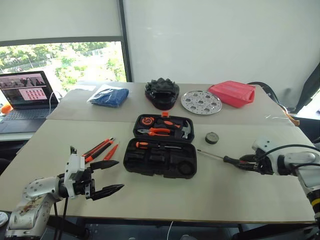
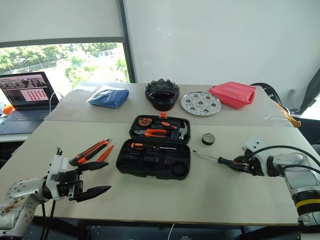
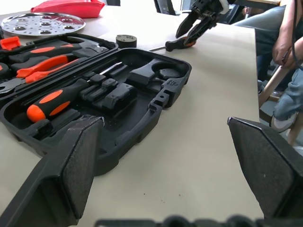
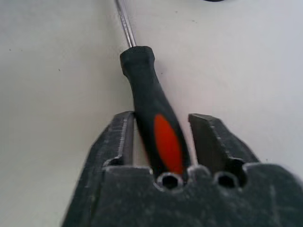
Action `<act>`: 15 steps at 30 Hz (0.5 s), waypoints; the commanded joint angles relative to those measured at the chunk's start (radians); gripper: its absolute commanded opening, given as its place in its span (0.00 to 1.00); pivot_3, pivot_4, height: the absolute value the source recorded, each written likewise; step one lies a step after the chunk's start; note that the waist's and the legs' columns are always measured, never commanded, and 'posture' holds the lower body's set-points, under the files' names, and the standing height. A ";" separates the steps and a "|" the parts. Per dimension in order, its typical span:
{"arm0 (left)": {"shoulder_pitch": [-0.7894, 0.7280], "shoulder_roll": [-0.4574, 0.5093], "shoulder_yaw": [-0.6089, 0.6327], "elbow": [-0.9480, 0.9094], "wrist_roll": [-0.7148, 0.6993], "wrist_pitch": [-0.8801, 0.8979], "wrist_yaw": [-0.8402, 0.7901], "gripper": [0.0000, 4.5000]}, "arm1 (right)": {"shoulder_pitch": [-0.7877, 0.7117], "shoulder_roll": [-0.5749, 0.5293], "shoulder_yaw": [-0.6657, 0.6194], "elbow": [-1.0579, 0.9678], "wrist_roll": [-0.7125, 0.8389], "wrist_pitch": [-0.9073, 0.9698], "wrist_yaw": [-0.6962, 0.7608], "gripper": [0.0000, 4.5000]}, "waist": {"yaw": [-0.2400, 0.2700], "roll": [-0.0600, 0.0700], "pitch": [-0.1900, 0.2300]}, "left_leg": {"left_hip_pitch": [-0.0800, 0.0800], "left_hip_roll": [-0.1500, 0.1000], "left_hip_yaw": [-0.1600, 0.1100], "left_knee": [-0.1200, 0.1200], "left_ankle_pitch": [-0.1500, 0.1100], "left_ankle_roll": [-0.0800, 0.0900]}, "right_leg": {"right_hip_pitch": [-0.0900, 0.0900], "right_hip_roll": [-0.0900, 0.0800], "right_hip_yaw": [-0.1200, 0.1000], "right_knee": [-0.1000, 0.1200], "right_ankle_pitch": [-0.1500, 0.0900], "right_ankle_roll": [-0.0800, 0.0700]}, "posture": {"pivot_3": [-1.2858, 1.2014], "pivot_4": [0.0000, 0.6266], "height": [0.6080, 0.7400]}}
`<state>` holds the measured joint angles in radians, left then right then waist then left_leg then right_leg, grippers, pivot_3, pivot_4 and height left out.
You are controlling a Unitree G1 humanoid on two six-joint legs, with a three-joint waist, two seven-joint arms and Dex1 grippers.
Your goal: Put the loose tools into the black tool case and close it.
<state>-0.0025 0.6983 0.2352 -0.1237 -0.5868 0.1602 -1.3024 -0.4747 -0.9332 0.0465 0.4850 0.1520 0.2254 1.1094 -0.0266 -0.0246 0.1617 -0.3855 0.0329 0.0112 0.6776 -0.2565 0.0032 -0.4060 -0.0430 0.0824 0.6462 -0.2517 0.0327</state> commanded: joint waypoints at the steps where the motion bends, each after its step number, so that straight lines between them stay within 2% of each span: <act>1: -0.016 0.012 0.005 -0.016 -0.012 -0.005 -0.002 1.00 | -0.036 -0.001 -0.005 0.046 -0.020 -0.051 0.027 0.20 | -0.003 0.000 0.000 | 0.000 0.000 0.000 0.000 0.000 0.000 | 0.000 0.000 0.000 0.000 0.000 0.000 | 0.52 0.24 1.00; 6: -0.008 0.010 0.006 -0.024 -0.013 -0.005 0.005 1.00 | -0.040 -0.012 -0.059 0.038 0.039 -0.104 0.116 0.20 | -0.010 0.000 0.000 | 0.000 0.000 0.000 0.000 0.000 0.000 | 0.000 0.000 0.000 0.000 0.000 0.000 | 0.52 0.24 1.00; 10: 0.001 -0.002 0.022 -0.028 -0.025 0.000 0.032 1.00 | 0.000 -0.061 -0.148 -0.121 0.171 -0.087 0.261 0.20 | -0.012 0.003 0.002 | -0.001 0.000 0.000 0.000 0.000 0.000 | 0.000 0.000 0.000 0.000 0.000 0.000 | 0.52 0.24 1.00; 12: 0.007 -0.006 0.030 -0.026 -0.033 0.003 0.044 1.00 | 0.000 -0.073 -0.177 -0.221 0.239 -0.005 0.289 0.20 | -0.012 0.003 0.002 | 0.000 0.000 0.000 0.000 0.000 0.000 | 0.000 -0.001 0.000 0.000 0.000 0.000 | 0.52 0.24 1.00; 15: 0.014 -0.012 0.043 -0.016 -0.044 0.006 0.060 1.00 | -0.046 -0.062 -0.141 -0.347 0.279 0.124 0.275 0.20 | -0.022 0.003 0.003 | 0.000 0.001 -0.001 0.000 0.000 0.000 | 0.000 0.000 0.001 0.001 0.000 0.000 | 0.52 0.24 1.00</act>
<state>0.0081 0.6887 0.2479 -0.1258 -0.5986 0.1607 -1.2539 -0.4934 -0.9916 -0.0907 0.2188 0.3900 0.2886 1.3833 -0.0489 -0.0218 0.1642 -0.3845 0.0343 0.0106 0.6775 -0.2566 0.0032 -0.4061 -0.0425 0.0830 0.6471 -0.2511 0.0322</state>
